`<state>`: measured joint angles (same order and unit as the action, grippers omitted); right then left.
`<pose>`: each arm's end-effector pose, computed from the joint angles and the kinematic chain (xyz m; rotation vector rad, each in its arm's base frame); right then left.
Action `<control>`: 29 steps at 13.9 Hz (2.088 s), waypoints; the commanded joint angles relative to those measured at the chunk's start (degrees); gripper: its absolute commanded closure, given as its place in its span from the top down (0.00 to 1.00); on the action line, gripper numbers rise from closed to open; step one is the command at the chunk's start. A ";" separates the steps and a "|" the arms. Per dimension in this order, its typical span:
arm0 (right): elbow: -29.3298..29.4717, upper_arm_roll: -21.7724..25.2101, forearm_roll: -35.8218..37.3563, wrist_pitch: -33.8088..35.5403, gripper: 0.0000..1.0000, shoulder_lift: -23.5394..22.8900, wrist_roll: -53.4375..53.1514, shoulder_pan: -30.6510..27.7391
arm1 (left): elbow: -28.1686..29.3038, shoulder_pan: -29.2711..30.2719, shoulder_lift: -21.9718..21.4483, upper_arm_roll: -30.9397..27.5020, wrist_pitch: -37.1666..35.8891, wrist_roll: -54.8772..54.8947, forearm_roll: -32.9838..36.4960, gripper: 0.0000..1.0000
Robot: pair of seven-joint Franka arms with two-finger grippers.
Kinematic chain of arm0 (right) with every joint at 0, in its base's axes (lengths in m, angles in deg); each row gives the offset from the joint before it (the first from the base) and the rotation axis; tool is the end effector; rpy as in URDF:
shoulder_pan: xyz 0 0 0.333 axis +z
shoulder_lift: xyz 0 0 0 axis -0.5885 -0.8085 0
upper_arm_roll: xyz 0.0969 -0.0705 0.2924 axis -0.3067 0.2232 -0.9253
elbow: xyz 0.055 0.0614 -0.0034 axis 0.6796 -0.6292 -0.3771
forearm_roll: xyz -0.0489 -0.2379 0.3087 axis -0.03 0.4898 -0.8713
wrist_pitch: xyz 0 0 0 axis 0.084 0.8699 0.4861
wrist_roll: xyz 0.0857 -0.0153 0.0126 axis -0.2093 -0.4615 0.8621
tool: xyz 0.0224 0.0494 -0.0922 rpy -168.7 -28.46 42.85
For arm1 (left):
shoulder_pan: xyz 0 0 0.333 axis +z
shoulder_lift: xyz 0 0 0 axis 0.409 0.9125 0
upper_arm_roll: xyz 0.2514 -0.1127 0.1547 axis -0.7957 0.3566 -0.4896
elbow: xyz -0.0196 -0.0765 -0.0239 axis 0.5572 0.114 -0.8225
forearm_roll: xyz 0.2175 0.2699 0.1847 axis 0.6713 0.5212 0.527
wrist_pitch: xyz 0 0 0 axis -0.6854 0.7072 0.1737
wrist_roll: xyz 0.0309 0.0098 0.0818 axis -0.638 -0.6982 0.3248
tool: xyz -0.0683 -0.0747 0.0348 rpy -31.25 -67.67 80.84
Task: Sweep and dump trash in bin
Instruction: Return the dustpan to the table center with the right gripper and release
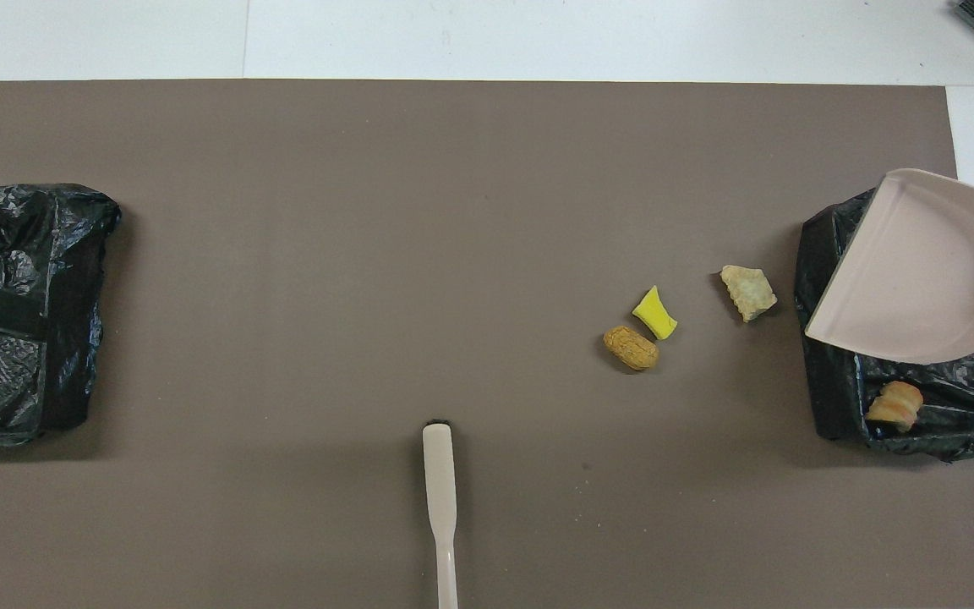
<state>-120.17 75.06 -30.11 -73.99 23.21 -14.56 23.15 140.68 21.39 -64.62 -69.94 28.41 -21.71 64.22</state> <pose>0.5354 -0.0721 0.5718 2.7497 0.8842 -0.3787 0.5135 -0.0297 0.6626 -3.1250 0.1157 0.1101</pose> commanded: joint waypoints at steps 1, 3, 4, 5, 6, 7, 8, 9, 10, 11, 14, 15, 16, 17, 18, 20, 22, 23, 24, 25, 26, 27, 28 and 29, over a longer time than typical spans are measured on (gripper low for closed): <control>-1.34 0.08 -4.61 0.57 0.00 1.63 -10.70 2.69 | -0.20 -0.59 0.07 -1.29 1.01 1.11 0.90 1.00; -1.34 -0.01 -9.18 0.57 0.00 1.72 -20.36 5.33 | -0.20 -0.50 -0.11 -1.29 1.28 2.17 0.90 1.00; -1.25 -0.01 -10.94 0.48 0.00 1.55 -25.11 7.26 | -0.20 -0.49 -0.11 -1.29 1.45 2.17 0.90 1.00; -1.25 -0.01 -11.92 0.14 0.00 1.28 -29.25 9.45 | -0.20 -0.41 -0.11 -1.29 1.37 2.17 0.90 1.00; -1.25 -0.01 -13.49 -0.48 0.00 0.67 -33.64 11.56 | -0.20 -0.41 -0.11 -1.29 1.37 2.17 0.90 1.00; -1.25 -0.01 -14.90 -1.88 0.00 -0.20 -37.42 13.67 | -0.20 -0.41 -0.11 -1.29 1.37 2.17 0.90 1.00; -1.16 -0.01 -15.26 -2.67 0.00 -1.00 -40.51 15.69 | -0.20 -0.41 -0.11 -1.29 1.19 2.17 0.90 1.00; -0.90 -0.01 -15.70 -3.72 0.00 -2.40 -44.28 17.54 | -0.20 -0.41 -0.11 -1.29 1.19 2.17 0.90 1.00; -0.73 -0.01 -17.97 -5.04 0.00 -3.28 -48.06 18.60 | -0.20 -0.15 -0.11 -1.29 1.37 2.17 0.90 1.00; -0.64 -0.01 -19.82 -6.45 0.00 -4.33 -51.06 19.92 | -0.20 -0.06 -0.11 -1.29 1.45 2.26 0.90 1.00; -0.29 -0.01 -20.63 -12.24 0.00 -8.54 -61.77 27.03 | -0.28 0.03 -0.11 -1.29 1.46 2.34 0.90 1.00; 0.32 -0.01 -20.63 -14.26 0.00 -10.39 -64.68 28.79 | -0.28 -0.05 -0.11 -1.29 1.46 2.26 0.81 1.00; 1.55 -0.01 -20.72 -15.24 0.00 -12.67 -67.32 30.38 | -0.28 -0.14 -0.11 -1.29 1.46 2.26 0.81 1.00; 3.30 -0.01 -20.98 -15.68 0.00 -15.22 -69.26 32.22 | -0.28 -0.14 -0.11 -1.29 1.46 2.43 0.81 1.00; 5.84 -0.01 -21.07 -16.82 0.00 -17.68 -71.02 33.37 | -0.28 -0.14 -0.11 -1.29 1.46 2.43 0.81 1.00; 8.49 -0.01 -21.33 -19.63 0.00 -21.72 -74.36 35.39 | -0.28 -0.23 -0.11 -1.29 1.45 2.34 0.81 1.00; 11.65 -0.09 -21.33 -21.65 0.00 -26.29 -74.73 36.71 | -0.28 -0.06 -0.11 -1.29 1.46 2.35 0.81 1.00; 12.19 -0.10 -21.33 -23.93 0.00 -27.79 -74.99 38.11 | -0.28 -0.06 -0.11 -1.29 1.46 2.35 0.81 1.00; 12.37 -0.10 -21.77 -25.69 0.00 -29.11 -74.99 38.56 | -0.28 -0.14 -0.11 -1.29 1.54 2.35 0.81 1.00; 12.63 -0.18 -21.86 -27.19 0.00 -30.17 -74.56 38.65 | -0.28 -0.14 -0.02 -1.29 1.54 2.35 0.73 1.00; 12.72 -0.27 -21.95 -28.07 0.00 -30.97 -74.55 38.74 | -0.28 -0.14 -0.11 -1.29 1.54 2.35 0.64 1.00; 12.72 -0.97 -22.12 -29.21 0.00 -31.41 -74.55 38.74 | -0.28 -0.06 -0.11 -1.29 1.46 2.35 0.64 1.00; 12.72 -1.06 -23.25 -30.79 0.00 -31.76 -74.99 38.65 | -0.28 -0.06 -0.11 -1.29 1.46 2.26 0.64 1.00; 12.64 -0.98 -24.48 -31.24 0.25 -31.68 -75.08 38.74 | -0.28 -0.06 -0.11 -1.29 1.46 2.26 0.64 1.00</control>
<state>-109.24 74.42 -52.17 -104.31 -7.91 -88.34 62.10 140.68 21.49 -64.62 -70.95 29.59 -20.20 64.23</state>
